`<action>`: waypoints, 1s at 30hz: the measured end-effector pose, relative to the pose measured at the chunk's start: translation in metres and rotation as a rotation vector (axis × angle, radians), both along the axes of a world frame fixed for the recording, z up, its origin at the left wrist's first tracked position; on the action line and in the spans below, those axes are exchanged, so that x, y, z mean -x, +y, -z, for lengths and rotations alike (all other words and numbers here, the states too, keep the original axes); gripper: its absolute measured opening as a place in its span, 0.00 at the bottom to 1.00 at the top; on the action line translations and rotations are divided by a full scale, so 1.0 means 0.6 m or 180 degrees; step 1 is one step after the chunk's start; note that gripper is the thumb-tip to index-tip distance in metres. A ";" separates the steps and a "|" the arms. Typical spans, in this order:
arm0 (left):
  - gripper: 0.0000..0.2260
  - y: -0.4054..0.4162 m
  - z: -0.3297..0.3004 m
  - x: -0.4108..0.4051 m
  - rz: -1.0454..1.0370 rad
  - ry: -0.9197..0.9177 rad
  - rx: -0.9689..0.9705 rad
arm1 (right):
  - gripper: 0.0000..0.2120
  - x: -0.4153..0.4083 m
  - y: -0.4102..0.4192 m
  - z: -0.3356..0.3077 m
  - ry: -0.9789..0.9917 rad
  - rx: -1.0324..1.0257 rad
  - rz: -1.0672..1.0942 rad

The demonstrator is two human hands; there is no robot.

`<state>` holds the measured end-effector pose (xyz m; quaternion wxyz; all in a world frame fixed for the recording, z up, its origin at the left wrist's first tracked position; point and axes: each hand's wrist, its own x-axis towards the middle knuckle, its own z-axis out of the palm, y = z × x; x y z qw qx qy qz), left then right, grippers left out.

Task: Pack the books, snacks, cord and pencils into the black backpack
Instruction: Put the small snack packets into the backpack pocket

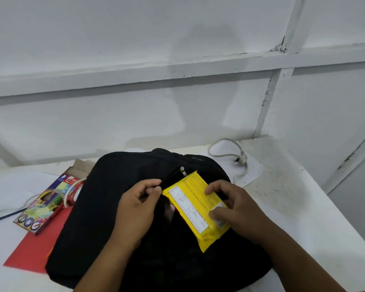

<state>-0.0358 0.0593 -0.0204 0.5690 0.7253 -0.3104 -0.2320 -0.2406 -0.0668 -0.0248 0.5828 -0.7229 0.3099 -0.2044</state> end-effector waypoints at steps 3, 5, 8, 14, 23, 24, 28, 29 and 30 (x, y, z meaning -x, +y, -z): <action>0.08 0.004 -0.011 -0.002 -0.0127 -0.0082 0.0006 | 0.16 -0.011 -0.009 -0.004 0.0082 0.0059 -0.0012; 0.08 0.005 -0.019 0.000 -0.0175 -0.0175 0.0023 | 0.16 -0.018 -0.013 -0.006 0.0087 0.0105 -0.0056; 0.08 0.006 -0.026 -0.002 -0.0298 -0.0231 0.0077 | 0.16 -0.024 -0.021 -0.010 0.0135 0.0190 -0.0094; 0.09 0.003 -0.032 0.008 -0.0345 -0.0320 0.0127 | 0.18 -0.046 -0.011 -0.020 0.0217 0.0418 -0.0334; 0.09 -0.002 -0.046 0.024 -0.0342 -0.0486 0.0198 | 0.28 -0.118 0.057 0.036 0.0065 0.0603 -0.0695; 0.08 -0.001 -0.046 0.026 -0.0339 -0.0506 0.0175 | 0.30 -0.116 0.051 0.039 0.0099 0.0642 -0.0840; 0.08 0.005 -0.040 0.027 -0.0413 -0.0480 0.0159 | 0.34 -0.107 0.022 0.037 0.0304 0.0858 -0.0774; 0.08 0.007 -0.039 0.028 -0.0429 -0.0501 0.0152 | 0.34 -0.107 0.022 0.036 0.0329 0.0878 -0.0574; 0.08 0.007 -0.037 0.029 -0.0436 -0.0537 0.0143 | 0.31 -0.110 0.024 0.037 0.0356 0.0849 -0.0346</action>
